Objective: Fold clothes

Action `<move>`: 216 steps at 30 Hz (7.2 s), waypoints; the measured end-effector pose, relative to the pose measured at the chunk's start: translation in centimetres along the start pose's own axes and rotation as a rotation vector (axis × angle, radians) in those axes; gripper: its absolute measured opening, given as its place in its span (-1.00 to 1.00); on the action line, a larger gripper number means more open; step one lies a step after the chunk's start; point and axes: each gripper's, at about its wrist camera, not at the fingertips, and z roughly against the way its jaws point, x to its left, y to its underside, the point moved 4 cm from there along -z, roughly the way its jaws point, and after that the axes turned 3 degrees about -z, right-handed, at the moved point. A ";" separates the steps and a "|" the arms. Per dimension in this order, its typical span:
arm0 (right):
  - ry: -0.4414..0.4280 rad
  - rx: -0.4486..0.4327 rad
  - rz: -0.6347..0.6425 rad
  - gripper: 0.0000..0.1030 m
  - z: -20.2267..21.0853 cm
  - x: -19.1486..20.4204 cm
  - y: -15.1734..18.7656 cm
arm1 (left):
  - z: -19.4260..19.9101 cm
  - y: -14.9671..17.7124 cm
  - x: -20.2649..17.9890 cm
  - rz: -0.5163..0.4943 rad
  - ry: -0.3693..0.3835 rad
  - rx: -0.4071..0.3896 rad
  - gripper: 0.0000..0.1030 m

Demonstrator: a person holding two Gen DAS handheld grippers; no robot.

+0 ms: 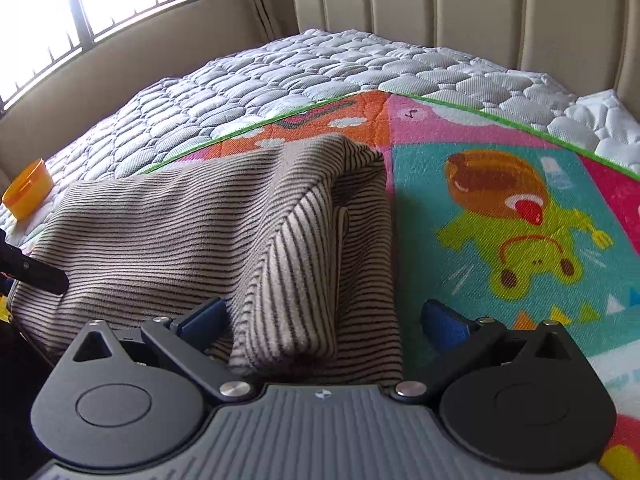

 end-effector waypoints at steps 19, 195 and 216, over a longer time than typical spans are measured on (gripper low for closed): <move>0.288 -0.010 0.484 1.00 -6.4 -3.0 -7.6 | -2.2 -6.8 -5.2 -0.236 0.033 -0.146 0.62; 0.060 -0.021 0.947 0.72 5.8 9.8 10.3 | 0.4 4.5 -10.3 -0.476 -0.149 -0.209 1.00; -0.181 0.151 -0.092 0.38 3.3 1.8 1.8 | 4.8 3.6 -10.1 -0.479 0.000 -0.357 1.00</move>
